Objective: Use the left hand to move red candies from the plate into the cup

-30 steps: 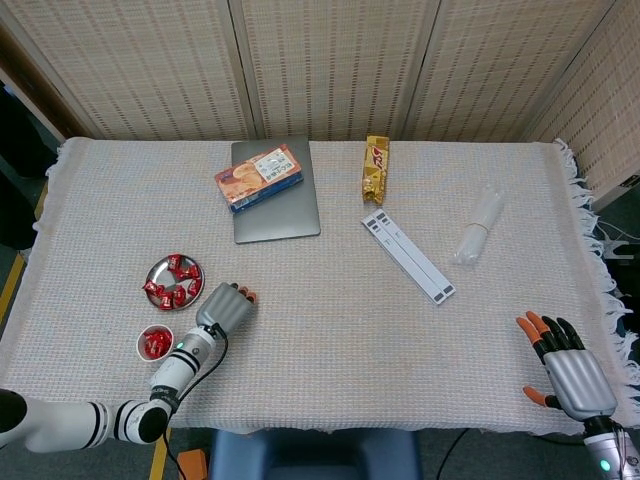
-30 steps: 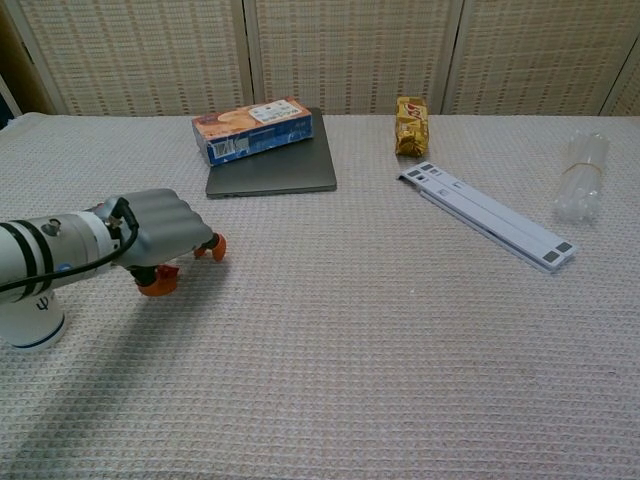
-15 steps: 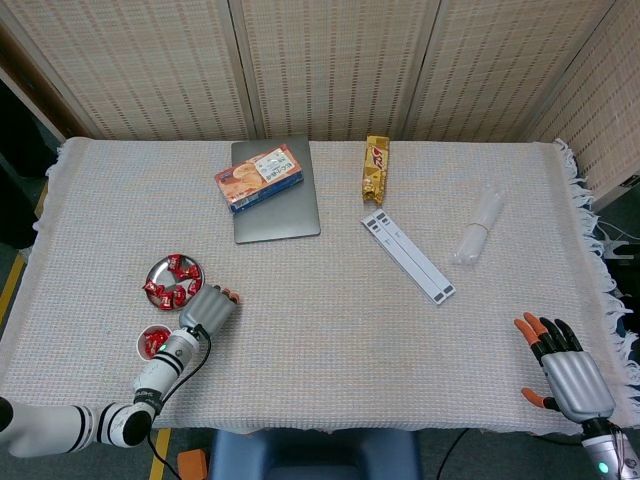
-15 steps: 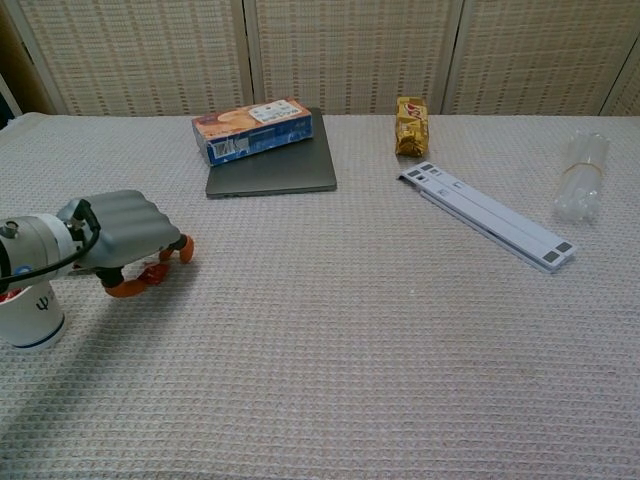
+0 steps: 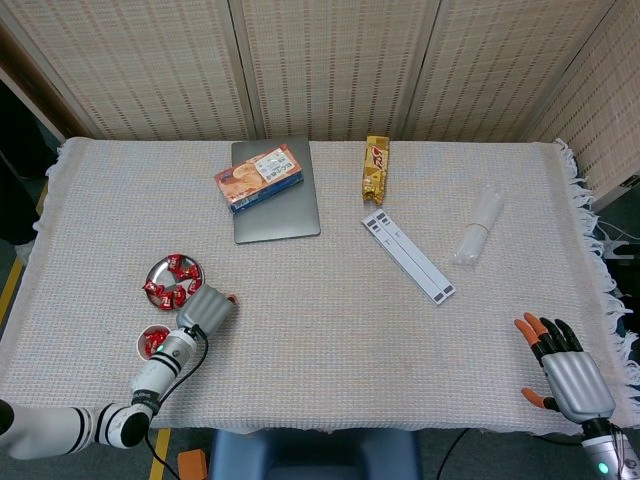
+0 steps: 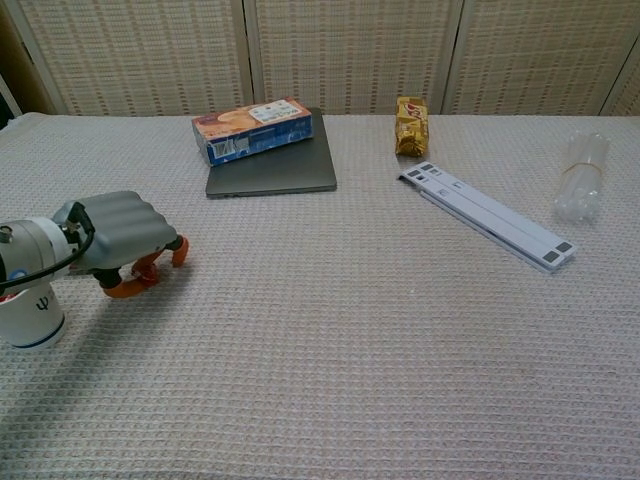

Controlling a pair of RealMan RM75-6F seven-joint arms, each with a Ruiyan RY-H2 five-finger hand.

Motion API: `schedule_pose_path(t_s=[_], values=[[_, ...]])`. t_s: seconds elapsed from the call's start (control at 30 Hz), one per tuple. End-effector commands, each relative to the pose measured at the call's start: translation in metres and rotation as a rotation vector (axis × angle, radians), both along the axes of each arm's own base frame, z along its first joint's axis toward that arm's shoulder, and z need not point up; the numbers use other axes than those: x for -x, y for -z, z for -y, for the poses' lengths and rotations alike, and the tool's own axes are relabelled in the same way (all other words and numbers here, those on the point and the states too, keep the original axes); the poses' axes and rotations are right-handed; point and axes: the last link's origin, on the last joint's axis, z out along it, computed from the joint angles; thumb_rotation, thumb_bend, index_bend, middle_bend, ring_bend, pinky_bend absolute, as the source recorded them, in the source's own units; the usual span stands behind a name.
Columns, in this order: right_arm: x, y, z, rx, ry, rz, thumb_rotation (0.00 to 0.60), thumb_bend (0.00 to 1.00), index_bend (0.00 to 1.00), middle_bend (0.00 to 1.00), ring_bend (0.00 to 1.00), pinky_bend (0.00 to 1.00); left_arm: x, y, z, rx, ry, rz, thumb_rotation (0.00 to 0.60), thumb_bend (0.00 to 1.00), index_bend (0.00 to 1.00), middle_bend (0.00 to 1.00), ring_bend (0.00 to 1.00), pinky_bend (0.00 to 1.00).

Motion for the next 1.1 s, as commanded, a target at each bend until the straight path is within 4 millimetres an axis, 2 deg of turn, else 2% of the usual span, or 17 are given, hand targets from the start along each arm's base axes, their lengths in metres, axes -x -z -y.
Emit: schedule_pose_path(t_s=[0.03, 0.43, 0.6, 0.83, 0.97, 1.1], values=[[0.000, 0.000, 0.000, 0.000, -0.001, 0.000, 0.600, 0.06, 0.00, 0.00, 0.00, 0.00, 0.000, -0.001, 0.000, -0.005, 0.005, 0.013, 0.600, 0.39, 0.49, 0.55, 0.54, 1.00], [0.000, 0.000, -0.001, 0.002, -0.003, 0.000, 0.600, 0.06, 0.00, 0.00, 0.00, 0.00, -0.001, -0.009, 0.002, -0.006, 0.004, 0.054, 0.600, 0.40, 0.54, 0.59, 0.55, 1.00], [0.000, 0.000, 0.000, 0.004, -0.001, 0.000, 0.600, 0.06, 0.00, 0.00, 0.00, 0.00, -0.007, -0.040, 0.015, -0.030, 0.024, 0.140, 0.600, 0.40, 0.54, 0.59, 0.55, 1.00], [-0.001, 0.000, -0.001, -0.004, -0.006, 0.003, 0.600, 0.06, 0.00, 0.00, 0.00, 0.00, 0.000, -0.086, 0.032, -0.075, 0.020, 0.213, 0.600, 0.41, 0.54, 0.59, 0.55, 1.00], [-0.002, 0.000, -0.001, -0.005, -0.009, 0.002, 0.600, 0.06, 0.00, 0.00, 0.00, 0.00, 0.010, -0.101, 0.046, -0.084, 0.009, 0.224, 0.600, 0.41, 0.53, 0.59, 0.55, 1.00], [-0.002, 0.001, -0.002, -0.008, -0.014, 0.002, 0.600, 0.06, 0.00, 0.00, 0.00, 0.00, 0.025, -0.105, 0.058, -0.072, -0.017, 0.213, 0.600, 0.41, 0.52, 0.58, 0.55, 1.00]])
